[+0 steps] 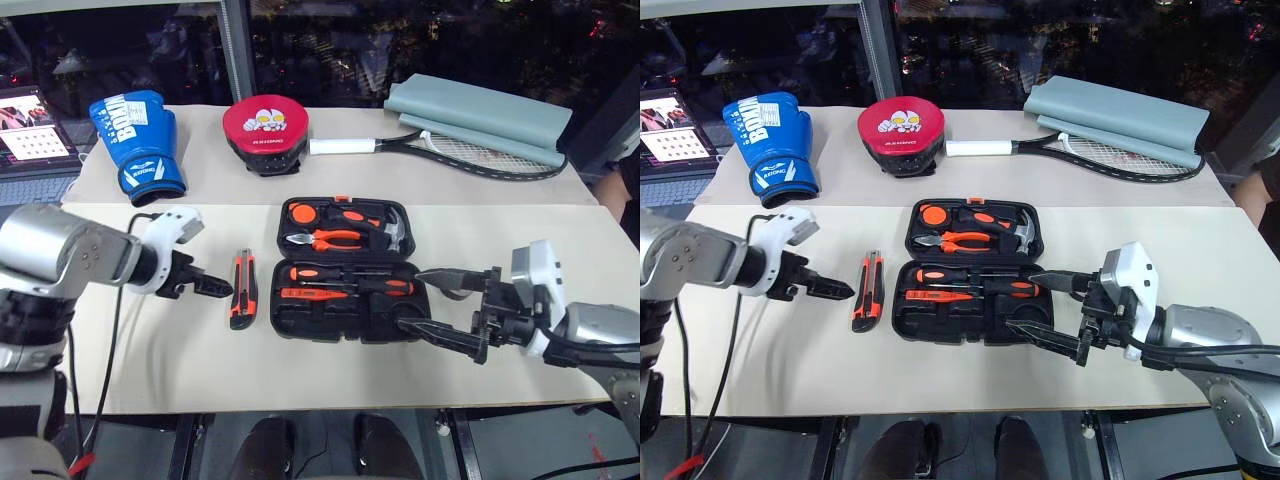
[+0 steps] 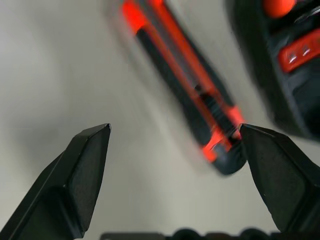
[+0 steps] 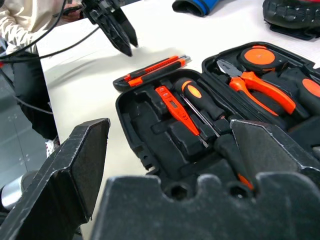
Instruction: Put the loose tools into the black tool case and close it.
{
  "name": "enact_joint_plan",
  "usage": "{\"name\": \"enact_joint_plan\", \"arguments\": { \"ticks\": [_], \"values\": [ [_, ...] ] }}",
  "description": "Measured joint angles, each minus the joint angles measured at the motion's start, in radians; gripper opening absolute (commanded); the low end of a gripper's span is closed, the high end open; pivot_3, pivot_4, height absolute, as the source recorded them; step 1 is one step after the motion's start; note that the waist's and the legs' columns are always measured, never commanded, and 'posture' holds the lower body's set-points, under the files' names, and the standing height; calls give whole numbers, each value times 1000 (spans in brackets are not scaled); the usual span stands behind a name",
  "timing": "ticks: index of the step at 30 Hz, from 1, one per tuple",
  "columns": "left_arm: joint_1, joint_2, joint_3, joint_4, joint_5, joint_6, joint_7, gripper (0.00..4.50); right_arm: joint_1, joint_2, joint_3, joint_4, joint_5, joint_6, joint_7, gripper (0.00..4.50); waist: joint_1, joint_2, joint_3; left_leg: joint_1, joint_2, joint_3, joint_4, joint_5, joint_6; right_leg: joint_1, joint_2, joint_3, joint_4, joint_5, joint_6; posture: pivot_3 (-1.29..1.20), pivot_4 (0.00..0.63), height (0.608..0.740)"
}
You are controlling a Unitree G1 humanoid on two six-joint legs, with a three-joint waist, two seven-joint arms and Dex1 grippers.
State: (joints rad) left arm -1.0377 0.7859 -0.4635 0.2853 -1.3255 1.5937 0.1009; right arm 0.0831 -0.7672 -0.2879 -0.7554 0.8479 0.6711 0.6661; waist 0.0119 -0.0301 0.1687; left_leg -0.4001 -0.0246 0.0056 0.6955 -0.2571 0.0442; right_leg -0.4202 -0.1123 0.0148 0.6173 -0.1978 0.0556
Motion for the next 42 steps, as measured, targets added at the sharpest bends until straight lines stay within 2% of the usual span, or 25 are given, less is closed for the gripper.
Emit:
{"name": "enact_joint_plan", "arguments": {
  "ticks": [1, 9, 12, 14, 17, 19, 21, 23, 25, 27, 29, 31, 36, 42],
  "values": [
    [-3, 2, -8, 0, -8, 0, 2, 1854, 2, 0, -1, -1, 0, 0, -1, 4500, 0, 0, 0, 0, 0, 0, 0, 0, 0, 0, 0, 0, 0, 0, 0, 0, 150, 736],
    [-4, 25, -13, 16, -8, 0, -10, 1806, 12, 0, -7, -2, 0, 0, -15, 4500, -6, 0, 0, 0, 0, 0, 0, 0, 0, 0, 1, 0, 0, 0, 0, 0, 150, 736],
    [-5, 46, -15, 20, 66, 0, -90, 1805, 14, -1, -14, -2, 0, 0, -12, 4500, -15, 0, 0, 0, 0, 1, -1, 0, -1, -1, 2, 0, 0, 0, -1, 0, 150, 736],
    [-22, 98, -91, 0, 199, -75, -237, 1805, 16, -5, -21, -2, 2, 0, -10, 4500, -21, 0, 0, 1, 1, 1, -1, 1, -2, -1, 3, 1, 1, 0, -1, 0, 150, 736],
    [-68, 195, -238, 45, 484, -273, -499, 1805, 25, -13, -44, -3, 10, 0, -4, 4500, -25, 0, 0, 0, 2, 4, -2, 3, -4, -2, 6, 1, -1, -1, -4, 0, 150, 736],
    [-92, 207, -302, 77, 610, -412, -678, 1805, 30, -20, -51, -3, 19, 0, 1, 4500, -18, -1, 0, 0, 4, 4, -1, 3, -4, -2, 6, 1, -1, -1, -4, 0, 150, 736],
    [-140, 204, -368, 107, 751, -628, -933, 1805, 38, -32, -56, -3, 28, 3, 5, 4500, -1, -2, 1, -6, 4, 4, 0, 3, -3, -4, 6, -1, -4, -1, -4, 0, 150, 736],
    [-206, 186, -390, 125, 885, -882, -1198, 1805, 43, -50, -74, -9, 41, 10, 8, 4500, 13, -3, 2, -11, 4, 6, 2, 3, -2, -5, 6, -3, -8, 0, -5, 0, 150, 736],
    [-270, 137, -388, 135, 986, -1049, -1371, 1805, 48, -59, -86, -15, 51, 13, 8, 4500, 22, -3, 2, -13, 2, 4, 4, 0, 3, -5, 4, -1, -8, -1, -1, 0, 150, 736],
    [-290, 90, -382, 134, 1028, -1115, -1458, 1805, 52, -64, -87, -21, 62, 16, 8, 4500, 23, -3, 1, -14, 2, 4, 4, -1, 5, -5, 3, 0, -8, 0, 0, 0, 150, 736],
    [-287, 2, -378, 122, 1056, -1132, -1549, 1805, 58, -66, -93, -24, 76, 19, 2, 4500, 23, -3, 2, -16, 2, 3, 5, -2, 6, -5, 3, -1, -7, 0, 2, 0, 150, 736],
    [-279, -56, -378, 98, 1082, -1136, -1581, 1805, 58, -69, -93, -31, 80, 21, -3, 4500, 22, -3, 2, -17, 2, 3, 6, -2, 7, -6, 3, -1, -7, 1, 3, 0, 150, 736],
    [-207, -121, -372, -17, 1149, -1139, -1642, 1805, 101, -71, -123, -59, 106, 34, -31, 4500, 1, -3, 2, -16, 2, 2, 7, -2, 7, -6, 3, -1, -6, 1, 3, 0, 150, 736],
    [-139, -129, -369, -130, 1225, -1178, -1685, 1805, 166, -71, -154, -90, 117, 36, -41, 4500, -2, -3, 2, -12, 3, 1, 9, -2, 6, -3, 4, 0, -4, 1, 3, 0, 150, 736]
  ]
}}
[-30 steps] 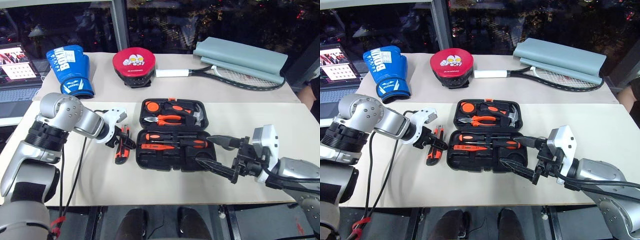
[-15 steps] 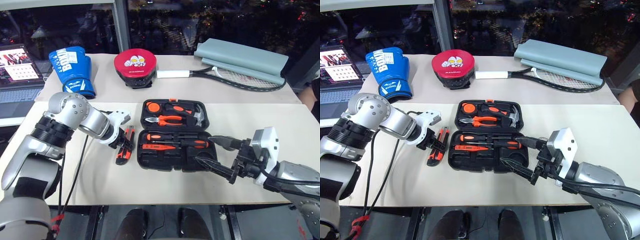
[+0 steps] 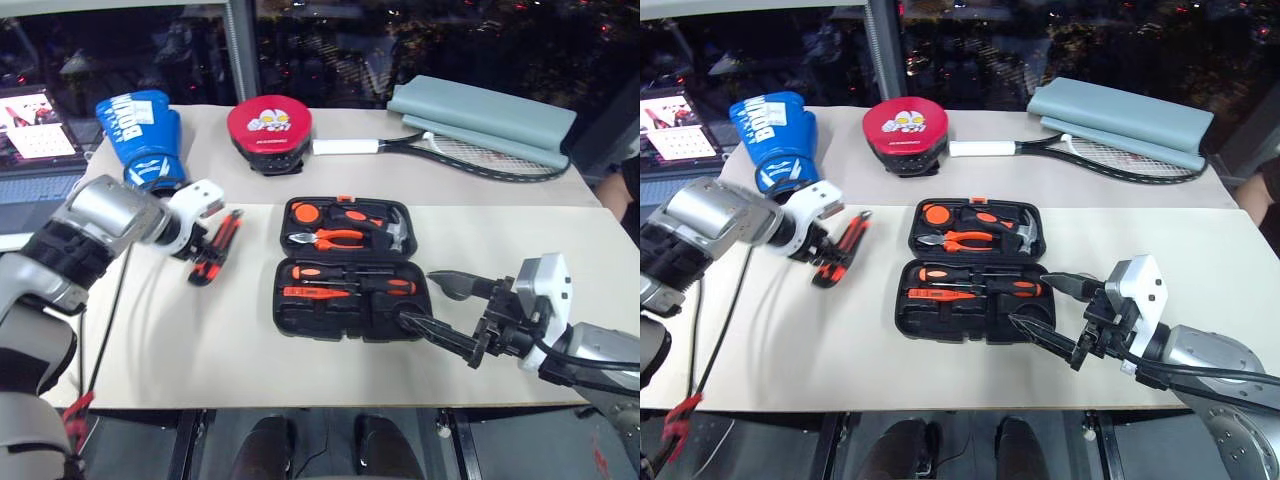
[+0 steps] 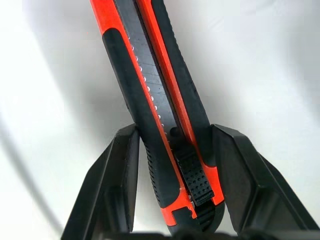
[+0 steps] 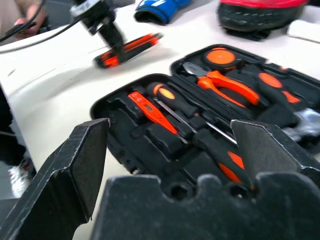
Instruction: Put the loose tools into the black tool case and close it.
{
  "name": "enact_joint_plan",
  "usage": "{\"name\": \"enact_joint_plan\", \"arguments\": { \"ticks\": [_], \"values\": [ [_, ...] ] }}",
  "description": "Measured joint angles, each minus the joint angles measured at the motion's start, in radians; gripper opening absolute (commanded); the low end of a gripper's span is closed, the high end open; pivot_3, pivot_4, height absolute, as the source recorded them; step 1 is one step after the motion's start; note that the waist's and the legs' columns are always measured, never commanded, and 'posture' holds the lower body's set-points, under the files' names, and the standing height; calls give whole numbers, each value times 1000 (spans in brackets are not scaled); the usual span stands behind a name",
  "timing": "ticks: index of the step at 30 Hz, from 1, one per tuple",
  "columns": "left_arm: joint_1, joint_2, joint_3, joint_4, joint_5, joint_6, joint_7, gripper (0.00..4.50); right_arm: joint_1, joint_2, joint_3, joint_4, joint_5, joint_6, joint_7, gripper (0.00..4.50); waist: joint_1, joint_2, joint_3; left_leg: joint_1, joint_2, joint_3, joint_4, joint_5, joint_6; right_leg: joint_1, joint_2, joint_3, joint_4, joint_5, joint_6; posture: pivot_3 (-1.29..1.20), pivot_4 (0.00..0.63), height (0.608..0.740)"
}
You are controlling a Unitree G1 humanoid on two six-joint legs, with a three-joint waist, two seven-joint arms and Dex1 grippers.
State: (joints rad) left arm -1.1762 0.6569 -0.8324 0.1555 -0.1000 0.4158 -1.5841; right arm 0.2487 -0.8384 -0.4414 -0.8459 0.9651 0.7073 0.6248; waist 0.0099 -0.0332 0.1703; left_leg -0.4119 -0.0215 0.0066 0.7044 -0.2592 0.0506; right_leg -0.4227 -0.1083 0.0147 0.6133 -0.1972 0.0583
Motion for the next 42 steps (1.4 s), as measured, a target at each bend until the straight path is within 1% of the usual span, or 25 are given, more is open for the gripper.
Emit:
{"name": "enact_joint_plan", "arguments": {
  "ticks": [1, 4, 8, 10, 15, 22, 25, 28, 29, 30, 31, 33, 34, 35, 38, 42],
  "values": [
    [11, -1, 2, -10, 7, -1, -7, 1805, 8, 0, -4, -2, 0, 0, -1, 4500, 0, 0, 0, 1, 0, 0, 0, 0, 0, 1, 0, 0, 0, 0, 0, 0, 150, 736],
    [20, -46, 2, -11, 40, 41, -4, 1805, 35, 0, -13, -17, 1, 0, -8, 4500, 4, 0, 0, 1, 0, 0, 1, 0, 0, 1, 0, 0, 0, 0, 0, 0, 150, 736],
    [51, -61, 2, -19, 75, 50, -7, 1805, 46, 0, -31, -26, 2, 0, -19, 4500, 0, 0, 0, 0, 0, 0, 1, 0, 0, 1, 0, 0, 0, 0, 0, 0, 150, 736],
    [56, -81, 2, -26, 88, 88, -12, 1805, 48, 0, -37, -27, 2, 0, -24, 4500, 1, 0, 0, 0, 0, 0, 1, 0, 0, 1, 0, 0, 1, 0, 0, 0, 150, 736],
    [65, -87, 11, -40, 104, 124, -14, 1805, 54, 0, -42, -31, 3, 0, -28, 4500, 0, 0, 0, 1, 0, 0, 1, 0, 0, 1, 0, 0, 1, 0, 0, 0, 150, 736],
    [66, -105, 17, -68, 103, 286, -14, 1805, 53, 0, -42, -31, 3, 0, -29, 4500, 2, 0, 0, 1, 0, 0, 1, 0, 0, 1, 0, 0, 0, 0, 1, 0, 150, 736],
    [66, -107, 19, -71, 103, 301, -13, 1805, 48, 0, -42, -30, 3, 0, -30, 4500, 2, 0, 0, 1, 0, 0, 1, 0, 0, 1, 0, 0, 1, 0, 1, 0, 150, 736],
    [66, -109, 19, -70, 112, 277, -7, 1805, 42, 0, -41, -30, 3, 0, -30, 4500, 2, 0, 0, 1, 0, 0, 1, 0, 0, 1, 0, 0, 0, 0, 1, 0, 150, 736],
    [66, -112, 19, -65, 117, 269, -4, 2750, 40, 0, -40, -29, 3, 0, -30, 4500, 2, 0, 0, 1, 0, 0, 1, 0, 0, 1, 0, 0, 1, 0, 1, 0, 150, 736],
    [68, -114, 19, -58, 117, 265, 0, 2865, 37, 0, -38, -29, 3, 0, -30, 4500, 2, 0, 0, 1, 0, 0, 1, 0, 0, 1, 0, 0, 1, 0, 1, 0, 150, 736],
    [72, -116, 22, -54, 116, 265, 0, 3274, 35, 0, -37, -29, 2, 0, -30, 4500, 2, 0, 0, 1, 0, 0, 1, 0, 0, 1, 0, 0, 1, 0, 1, 0, 150, 736],
    [76, -127, 48, -47, 87, 289, -7, 3936, 32, 0, -33, -28, 1, 0, -30, 4500, 2, 0, 0, 0, 0, 0, 1, 0, 0, 1, 0, 0, 1, 0, 1, 0, 150, 736],
    [75, -133, 73, -47, 64, 307, -11, 4384, 31, 0, -30, -28, 0, 0, -30, 4500, 2, 0, 0, 1, 0, 0, 1, 0, 0, 1, 0, 0, 1, 0, 1, 0, 150, 736],
    [75, -136, 88, -46, 49, 318, -14, 4452, 30, 0, -29, -28, 0, 0, -30, 4500, 2, 0, 0, 1, 0, 0, 1, 0, 0, 1, 0, 0, 1, 0, 1, 0, 150, 736],
    [59, -145, 184, -34, -32, 367, -22, 4452, 30, 0, -26, -28, 0, 0, -27, 4500, 1, 0, 0, 1, 0, 0, 1, 0, 0, 1, 0, 0, 1, 0, 1, 0, 150, 736],
    [51, -144, 313, 2, -102, 349, -16, 4452, 33, 0, -27, -27, 0, 0, -25, 4500, 0, 0, 0, 1, 0, 0, 1, 0, 0, 1, 0, 0, 1, 0, 0, 0, 150, 736]
  ]
}}
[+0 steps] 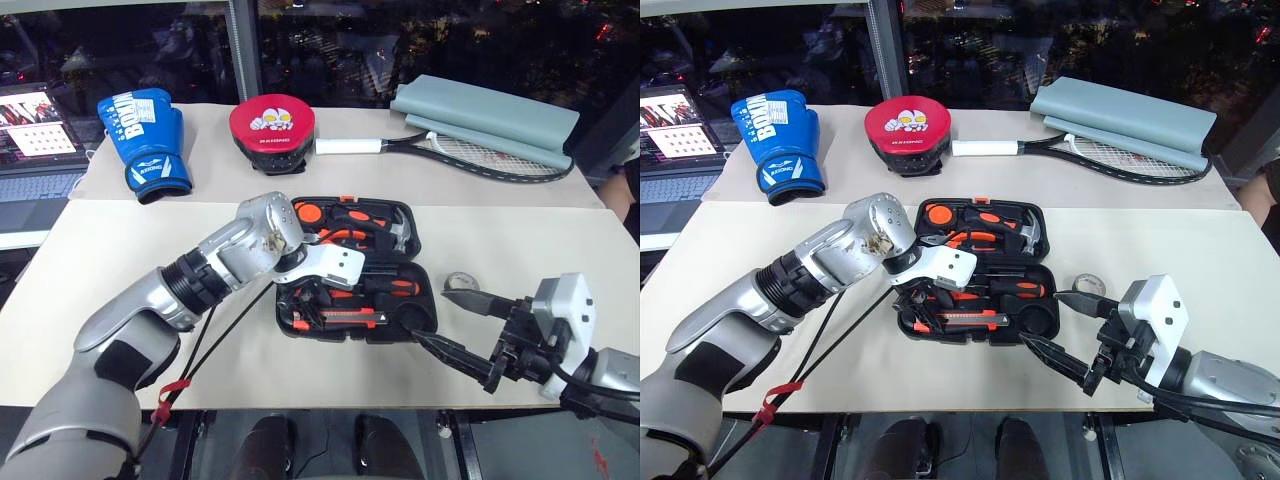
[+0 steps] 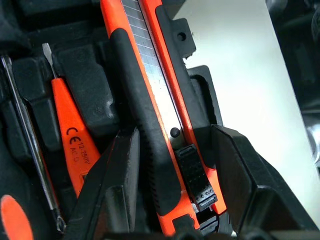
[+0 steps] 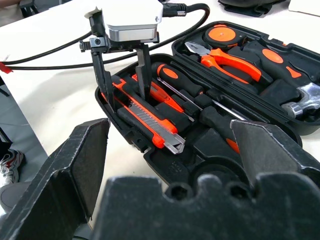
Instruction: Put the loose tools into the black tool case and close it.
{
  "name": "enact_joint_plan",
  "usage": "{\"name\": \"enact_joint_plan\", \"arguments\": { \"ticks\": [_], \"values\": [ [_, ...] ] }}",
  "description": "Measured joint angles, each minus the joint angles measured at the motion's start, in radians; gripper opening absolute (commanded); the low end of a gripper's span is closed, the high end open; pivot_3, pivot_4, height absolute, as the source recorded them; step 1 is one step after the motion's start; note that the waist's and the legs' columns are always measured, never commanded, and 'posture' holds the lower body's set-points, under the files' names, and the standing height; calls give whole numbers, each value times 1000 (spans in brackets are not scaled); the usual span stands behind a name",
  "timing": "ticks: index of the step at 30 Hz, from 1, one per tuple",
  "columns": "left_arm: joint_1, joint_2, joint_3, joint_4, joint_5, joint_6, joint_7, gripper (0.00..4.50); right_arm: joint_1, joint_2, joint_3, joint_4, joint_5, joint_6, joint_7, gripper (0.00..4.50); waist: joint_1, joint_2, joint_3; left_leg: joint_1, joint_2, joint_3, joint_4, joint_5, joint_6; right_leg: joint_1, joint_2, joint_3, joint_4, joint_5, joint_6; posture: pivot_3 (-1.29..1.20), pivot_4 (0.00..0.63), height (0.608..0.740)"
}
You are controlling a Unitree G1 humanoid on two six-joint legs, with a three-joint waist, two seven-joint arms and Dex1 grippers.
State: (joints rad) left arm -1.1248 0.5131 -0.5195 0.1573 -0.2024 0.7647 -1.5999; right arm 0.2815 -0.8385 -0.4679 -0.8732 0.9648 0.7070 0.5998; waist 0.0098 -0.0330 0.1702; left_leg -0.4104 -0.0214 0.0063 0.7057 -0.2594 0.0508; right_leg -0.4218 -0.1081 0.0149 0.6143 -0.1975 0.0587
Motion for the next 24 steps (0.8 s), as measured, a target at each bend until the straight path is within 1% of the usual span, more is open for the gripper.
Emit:
{"name": "enact_joint_plan", "arguments": {
  "ticks": [1, 2, 3, 4, 5, 6, 8, 12, 16, 21, 24],
  "values": [
    [5, 6, 19, 15, -5, -24, -2, 3933, 1, 0, 0, 0, 0, 0, 0, 4500, 0, 0, 0, 0, 0, 0, 0, 0, 0, 0, 0, 0, 0, 0, 0, 0, 150, 736],
    [18, 16, 36, 19, -8, -57, -3, 3792, 2, 0, -1, 0, 0, 0, 0, 4500, -1, 0, 0, 0, 0, 0, 0, 0, 0, 0, 0, 0, 0, 0, 0, 0, 150, 736],
    [43, 36, 46, 23, -13, -117, -6, 3337, 5, 0, -2, 0, 1, 0, 0, 4500, -3, 0, 0, 1, 0, 0, 0, 0, 0, 0, 0, 1, 0, 0, 0, 0, 150, 736],
    [69, 54, 52, 37, -13, -169, -7, 2962, 9, 0, -6, 0, 1, 0, 0, 4500, -3, 1, 0, 1, 0, 0, 0, 0, 0, 0, 0, 1, 1, 0, 0, 0, 150, 736],
    [96, 65, 58, 53, -13, -219, -7, 2679, 11, 0, -9, 0, 1, 0, 0, 4500, -3, 1, 0, 1, 0, 0, 0, 0, 0, 0, 0, 1, 1, 0, -1, 0, 150, 736],
    [122, 73, 64, 70, -14, -271, -7, 2239, 12, 0, -12, 0, 1, 0, 0, 4500, -1, 1, 0, 1, 0, 0, 0, 0, 0, 0, 0, 1, 1, 1, -1, 0, 150, 736],
    [158, 74, 68, 113, -22, -370, -9, 1544, 12, 0, -15, 0, 2, 0, 0, 4500, 3, 1, 0, 1, 0, 0, 0, 0, 0, 0, 0, 1, 1, 1, -1, 0, 150, 736],
    [172, 54, 87, 202, -30, -492, -11, 87, 12, -7, -17, 0, 4, 0, -1, 4500, 10, 1, 0, 1, -1, 0, 0, 0, 0, 1, -1, 0, 0, 1, -1, 0, 150, 736],
    [178, 45, 88, 213, -35, -521, -11, 37, 12, -13, -18, 0, 11, 0, -1, 4500, 4, 1, 0, 0, 0, 0, 0, 0, 0, 0, -1, 0, 0, 1, -1, 0, 150, 736],
    [198, 99, 16, 212, -31, -604, -11, 37, 12, -18, -19, 0, 21, 0, -8, 4500, -2, 1, 0, 1, 0, 0, 0, 0, 0, 1, 0, 1, 1, 1, -1, 0, 150, 736],
    [201, 94, 6, 247, 24, -679, -7, 37, 12, -19, -19, 0, 22, 0, -13, 4500, 2, 1, 0, 2, 0, 0, 0, 0, 0, 1, 0, 1, 1, 1, -1, 0, 150, 736]
  ]
}}
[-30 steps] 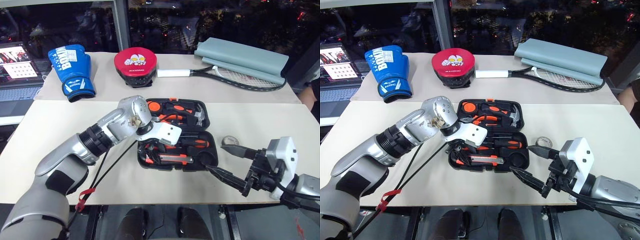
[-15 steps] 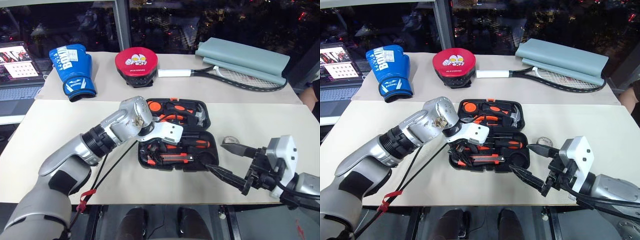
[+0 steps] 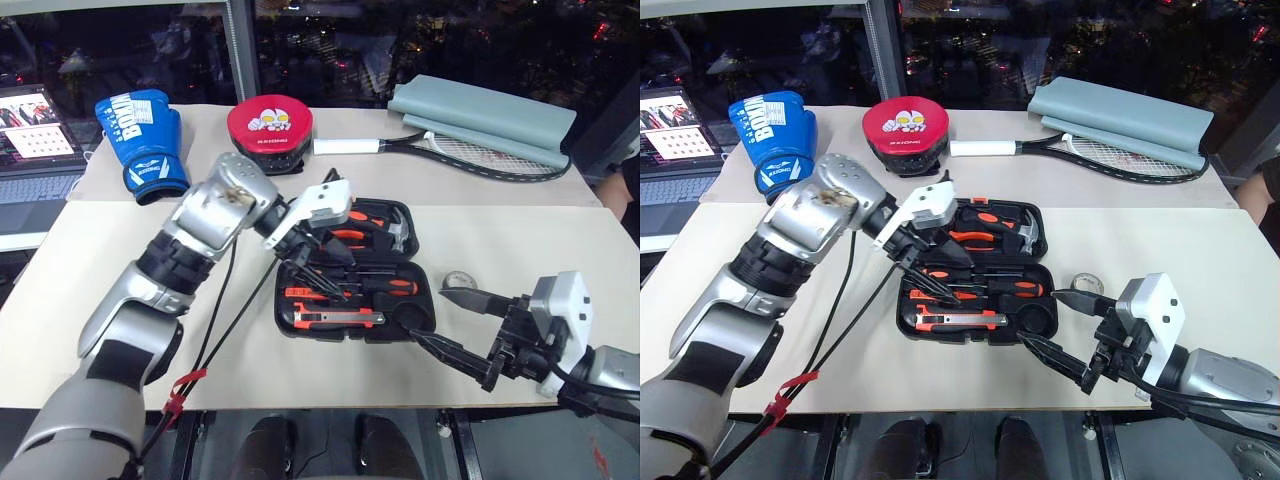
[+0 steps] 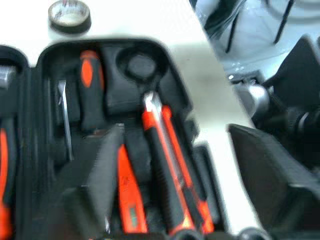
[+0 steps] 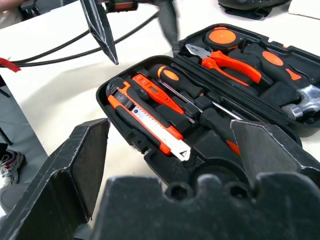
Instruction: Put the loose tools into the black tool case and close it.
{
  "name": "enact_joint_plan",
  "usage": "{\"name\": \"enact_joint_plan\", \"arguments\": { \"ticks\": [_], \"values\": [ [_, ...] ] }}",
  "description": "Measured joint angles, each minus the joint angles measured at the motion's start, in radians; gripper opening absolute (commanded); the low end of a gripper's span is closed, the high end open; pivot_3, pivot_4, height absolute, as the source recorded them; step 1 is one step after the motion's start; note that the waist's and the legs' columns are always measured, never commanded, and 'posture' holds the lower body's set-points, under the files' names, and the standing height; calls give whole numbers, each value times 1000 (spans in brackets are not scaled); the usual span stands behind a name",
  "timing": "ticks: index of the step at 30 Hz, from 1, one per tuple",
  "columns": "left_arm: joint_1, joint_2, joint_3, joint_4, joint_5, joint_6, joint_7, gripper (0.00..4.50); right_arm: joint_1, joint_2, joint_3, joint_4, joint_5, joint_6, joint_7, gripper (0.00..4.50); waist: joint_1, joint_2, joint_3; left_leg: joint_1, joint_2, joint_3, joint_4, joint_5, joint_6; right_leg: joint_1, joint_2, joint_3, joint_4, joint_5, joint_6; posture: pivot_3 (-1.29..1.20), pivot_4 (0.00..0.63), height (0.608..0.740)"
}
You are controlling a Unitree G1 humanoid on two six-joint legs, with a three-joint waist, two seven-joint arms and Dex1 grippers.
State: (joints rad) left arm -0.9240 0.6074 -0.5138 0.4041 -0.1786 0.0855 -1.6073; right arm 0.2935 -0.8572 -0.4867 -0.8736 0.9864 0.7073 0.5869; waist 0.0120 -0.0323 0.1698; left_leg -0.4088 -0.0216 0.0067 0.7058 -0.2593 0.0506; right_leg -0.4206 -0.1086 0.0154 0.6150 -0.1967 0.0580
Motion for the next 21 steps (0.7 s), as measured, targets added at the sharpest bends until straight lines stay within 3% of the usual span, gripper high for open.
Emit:
{"name": "enact_joint_plan", "arguments": {
  "ticks": [21],
  "values": [
    [43, -18, -4, 4, 43, -89, -4, 37, 8, -18, -1, 0, 9, 0, 1, 4500, 1, 0, 0, 0, 0, 0, 0, 0, 0, 1, 0, 0, 0, 0, 0, 0, 150, 736]
  ]
}}
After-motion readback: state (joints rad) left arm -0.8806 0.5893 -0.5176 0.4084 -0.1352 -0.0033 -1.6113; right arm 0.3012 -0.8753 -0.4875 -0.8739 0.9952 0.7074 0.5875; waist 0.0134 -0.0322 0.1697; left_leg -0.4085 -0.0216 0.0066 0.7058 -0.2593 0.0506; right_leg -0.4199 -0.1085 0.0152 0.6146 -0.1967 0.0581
